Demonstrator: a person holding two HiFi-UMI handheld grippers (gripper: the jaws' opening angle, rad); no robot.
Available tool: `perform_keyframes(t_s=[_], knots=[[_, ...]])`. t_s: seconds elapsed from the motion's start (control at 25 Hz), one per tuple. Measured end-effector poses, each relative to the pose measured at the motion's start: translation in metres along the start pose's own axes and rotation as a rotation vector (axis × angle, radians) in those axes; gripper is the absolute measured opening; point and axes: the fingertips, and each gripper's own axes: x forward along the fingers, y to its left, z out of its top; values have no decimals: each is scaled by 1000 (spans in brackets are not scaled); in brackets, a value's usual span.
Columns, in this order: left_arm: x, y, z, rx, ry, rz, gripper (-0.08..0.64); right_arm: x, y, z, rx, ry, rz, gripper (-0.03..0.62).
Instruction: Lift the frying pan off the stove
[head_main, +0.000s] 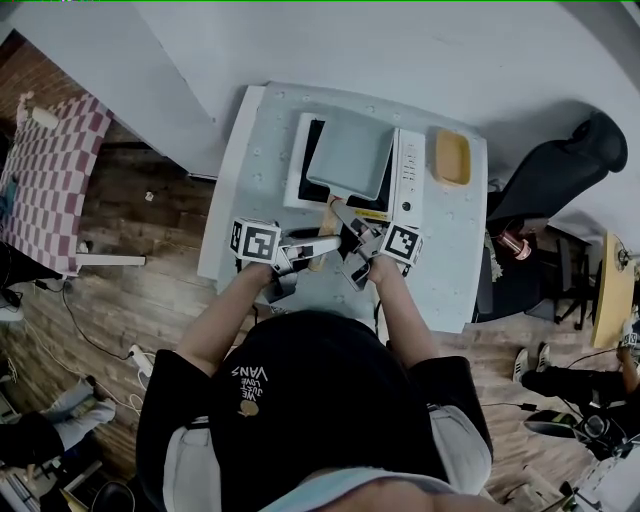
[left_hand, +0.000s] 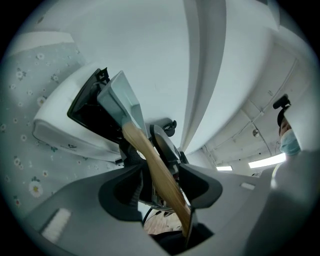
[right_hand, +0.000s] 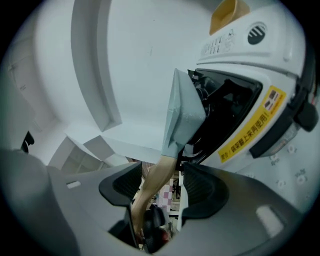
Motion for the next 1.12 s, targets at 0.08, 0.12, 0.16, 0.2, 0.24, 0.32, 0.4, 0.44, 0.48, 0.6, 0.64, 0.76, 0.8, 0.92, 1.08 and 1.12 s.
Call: perform_keyframes(t_s=[0.08, 0.12, 0.16, 0.2, 0.24, 0.32, 0.4, 0.44, 0.48, 0.6, 0.64, 0.76, 0.8, 0.92, 1.08, 1.12], knots=[[2, -2, -1, -9, 8, -19, 180, 5, 1, 0, 16, 13, 28, 250], [3, -3, -1, -14, 9, -24, 175, 8, 1, 0, 19, 20, 33, 250], [3, -3, -1, -18, 9, -25, 173, 10, 1, -1, 22, 27, 37, 250], [4, -3, -2, -21, 9, -24, 172, 12, 2, -1, 28, 33, 40, 250], [4, -3, -2, -23, 8, -22, 169, 14, 2, -2, 36, 39, 45, 250], [4, -3, -2, -31, 8, -15, 164, 19, 4, -1, 54, 44, 56, 250], [4, -2, -3, -38, 9, -8, 160, 23, 5, 0, 66, 45, 62, 249], [4, -2, -3, -39, 8, -4, 158, 25, 4, 1, 70, 48, 64, 249], [4, -1, -4, -41, 6, -1, 156, 26, 4, 2, 72, 52, 68, 249], [4, 0, -4, -46, -5, 5, 153, 31, 5, 3, 78, 70, 93, 238], [4, 0, -4, -47, -9, 7, 153, 33, 6, 3, 78, 74, 102, 235], [5, 1, -4, -51, -19, 17, 150, 35, 5, 4, 64, 98, 114, 198], [4, 1, -5, -53, -23, 20, 150, 35, 5, 3, 58, 109, 115, 192], [3, 2, -4, -54, -37, 31, 149, 37, 6, 1, 47, 139, 123, 190], [6, 2, -6, -48, -59, 49, 147, 35, 4, 0, 41, 157, 116, 187], [8, 1, -8, -46, -63, 54, 147, 34, 4, 0, 38, 163, 114, 187]])
